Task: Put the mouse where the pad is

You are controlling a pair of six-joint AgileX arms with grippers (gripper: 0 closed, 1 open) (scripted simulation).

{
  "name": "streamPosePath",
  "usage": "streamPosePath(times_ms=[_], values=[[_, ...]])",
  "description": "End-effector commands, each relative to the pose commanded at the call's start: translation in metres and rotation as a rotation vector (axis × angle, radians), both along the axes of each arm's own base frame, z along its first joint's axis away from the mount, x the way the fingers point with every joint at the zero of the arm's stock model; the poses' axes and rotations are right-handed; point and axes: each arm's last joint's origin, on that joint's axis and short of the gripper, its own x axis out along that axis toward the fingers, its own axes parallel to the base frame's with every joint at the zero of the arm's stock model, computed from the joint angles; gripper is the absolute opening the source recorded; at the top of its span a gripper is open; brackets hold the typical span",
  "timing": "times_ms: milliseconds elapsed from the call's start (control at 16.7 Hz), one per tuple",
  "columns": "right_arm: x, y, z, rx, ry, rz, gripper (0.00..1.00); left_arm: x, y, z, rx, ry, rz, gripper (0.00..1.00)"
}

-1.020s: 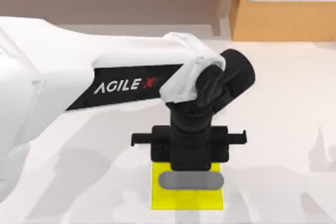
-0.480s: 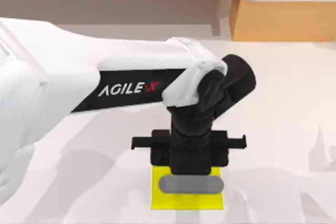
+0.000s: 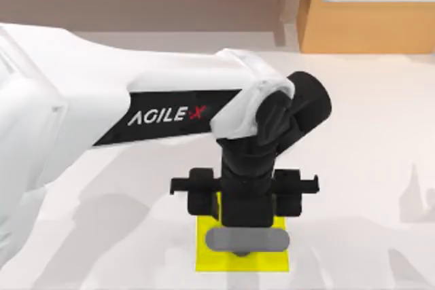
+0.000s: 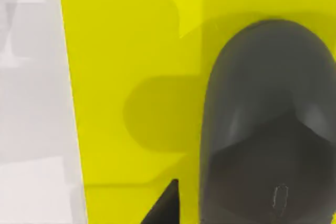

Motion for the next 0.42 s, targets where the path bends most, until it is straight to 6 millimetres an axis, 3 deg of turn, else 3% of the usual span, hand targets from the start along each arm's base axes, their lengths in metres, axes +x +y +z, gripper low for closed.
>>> streamPosePath(times_ms=[120,420], values=[[0.0,0.0,0.0,0.0,0.0,0.0,1.0,0.0,0.0,0.0,0.0,0.0,0.0,1.0],[0.0,0.0,0.0,0.0,0.0,0.0,1.0,0.0,0.0,0.0,0.0,0.0,0.0,1.0]])
